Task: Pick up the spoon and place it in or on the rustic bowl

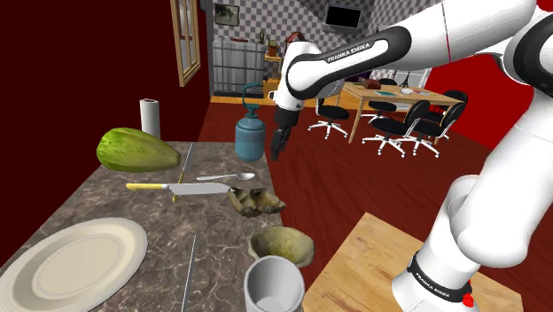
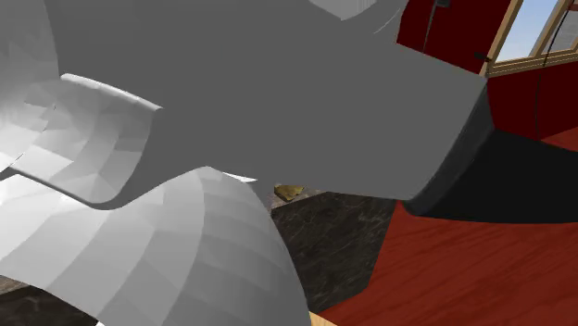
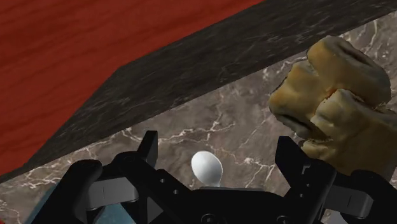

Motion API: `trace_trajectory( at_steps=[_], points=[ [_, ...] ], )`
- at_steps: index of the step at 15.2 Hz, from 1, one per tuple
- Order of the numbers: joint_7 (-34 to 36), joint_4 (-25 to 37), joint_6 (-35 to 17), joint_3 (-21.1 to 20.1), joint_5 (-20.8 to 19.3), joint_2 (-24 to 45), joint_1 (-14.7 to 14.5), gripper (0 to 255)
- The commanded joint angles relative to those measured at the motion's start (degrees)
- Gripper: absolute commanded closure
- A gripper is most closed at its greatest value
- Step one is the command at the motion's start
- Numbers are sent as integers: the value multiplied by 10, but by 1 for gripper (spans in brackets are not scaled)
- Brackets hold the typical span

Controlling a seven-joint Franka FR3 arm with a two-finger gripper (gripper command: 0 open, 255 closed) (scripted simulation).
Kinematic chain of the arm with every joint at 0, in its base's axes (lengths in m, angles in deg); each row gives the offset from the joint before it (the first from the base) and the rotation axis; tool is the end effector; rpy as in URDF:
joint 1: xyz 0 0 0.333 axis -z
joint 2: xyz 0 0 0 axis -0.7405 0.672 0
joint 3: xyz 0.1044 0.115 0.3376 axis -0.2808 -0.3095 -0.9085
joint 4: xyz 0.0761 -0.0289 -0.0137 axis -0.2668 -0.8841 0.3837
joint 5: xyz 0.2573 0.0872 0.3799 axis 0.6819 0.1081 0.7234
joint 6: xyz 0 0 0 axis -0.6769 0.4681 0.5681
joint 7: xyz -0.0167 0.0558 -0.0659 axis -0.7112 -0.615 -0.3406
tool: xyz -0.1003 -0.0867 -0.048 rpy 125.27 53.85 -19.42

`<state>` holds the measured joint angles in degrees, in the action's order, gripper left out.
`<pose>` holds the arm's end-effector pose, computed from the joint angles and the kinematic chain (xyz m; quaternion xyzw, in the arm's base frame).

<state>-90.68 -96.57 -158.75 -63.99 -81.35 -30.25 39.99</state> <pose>0.5792 0.0618 0.4228 -0.9763 -0.2066 -0.0311 0.0566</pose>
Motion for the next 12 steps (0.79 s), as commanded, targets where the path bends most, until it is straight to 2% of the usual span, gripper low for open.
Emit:
trace_trajectory(
  at_steps=[1, 12],
  points=[
    [-17, 25, -21, -5, 13, 38, -8, 0],
    [-109, 212, -79, -41, 66, 244, -27, 0]
  ],
)
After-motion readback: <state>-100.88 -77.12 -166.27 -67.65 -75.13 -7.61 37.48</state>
